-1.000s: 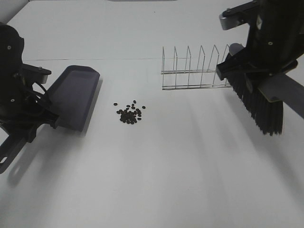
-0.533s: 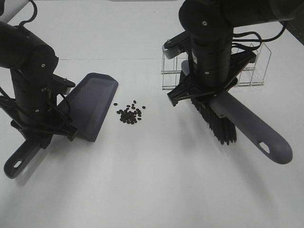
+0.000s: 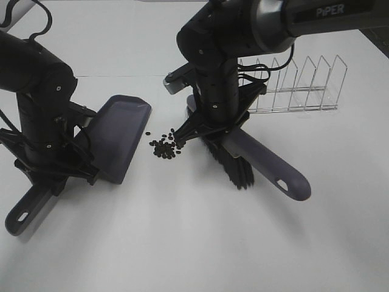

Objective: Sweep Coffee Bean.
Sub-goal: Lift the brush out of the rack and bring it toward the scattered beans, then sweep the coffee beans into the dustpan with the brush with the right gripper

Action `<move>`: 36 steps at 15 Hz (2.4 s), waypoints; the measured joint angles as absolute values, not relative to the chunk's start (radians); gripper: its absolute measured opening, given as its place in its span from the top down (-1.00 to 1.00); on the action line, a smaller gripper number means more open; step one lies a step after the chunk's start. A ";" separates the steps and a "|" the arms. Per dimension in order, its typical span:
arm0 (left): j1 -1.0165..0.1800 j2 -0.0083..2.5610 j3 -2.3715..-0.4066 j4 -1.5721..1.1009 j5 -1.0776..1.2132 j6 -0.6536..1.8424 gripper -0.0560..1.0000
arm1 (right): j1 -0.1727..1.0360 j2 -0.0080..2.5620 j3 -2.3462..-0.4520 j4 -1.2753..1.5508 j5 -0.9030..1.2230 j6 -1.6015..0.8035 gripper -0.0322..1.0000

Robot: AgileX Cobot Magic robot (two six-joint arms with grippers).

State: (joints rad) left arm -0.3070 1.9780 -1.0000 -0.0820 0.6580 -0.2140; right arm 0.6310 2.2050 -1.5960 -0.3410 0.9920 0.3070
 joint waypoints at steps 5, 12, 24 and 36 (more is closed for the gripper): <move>-0.307 1.978 -1.000 -0.082 0.658 -0.214 0.27 | 0.635 2.408 -1.868 -0.173 1.053 0.161 0.41; -0.307 1.978 -1.000 -0.082 0.658 -0.214 0.27 | 0.629 2.457 -1.951 0.109 0.913 0.137 0.41; -0.307 1.978 -1.000 -0.082 0.658 -0.214 0.27 | 0.624 2.461 -1.951 0.441 0.786 -0.053 0.41; -0.307 1.978 -1.000 -0.082 0.658 -0.214 0.27 | 0.624 2.406 -1.952 0.407 0.801 -0.250 0.41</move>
State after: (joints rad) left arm -0.3070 1.9780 -1.0000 -0.0820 0.6580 -0.2140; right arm 0.6240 2.4060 -1.9520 0.4070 0.8010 -0.2500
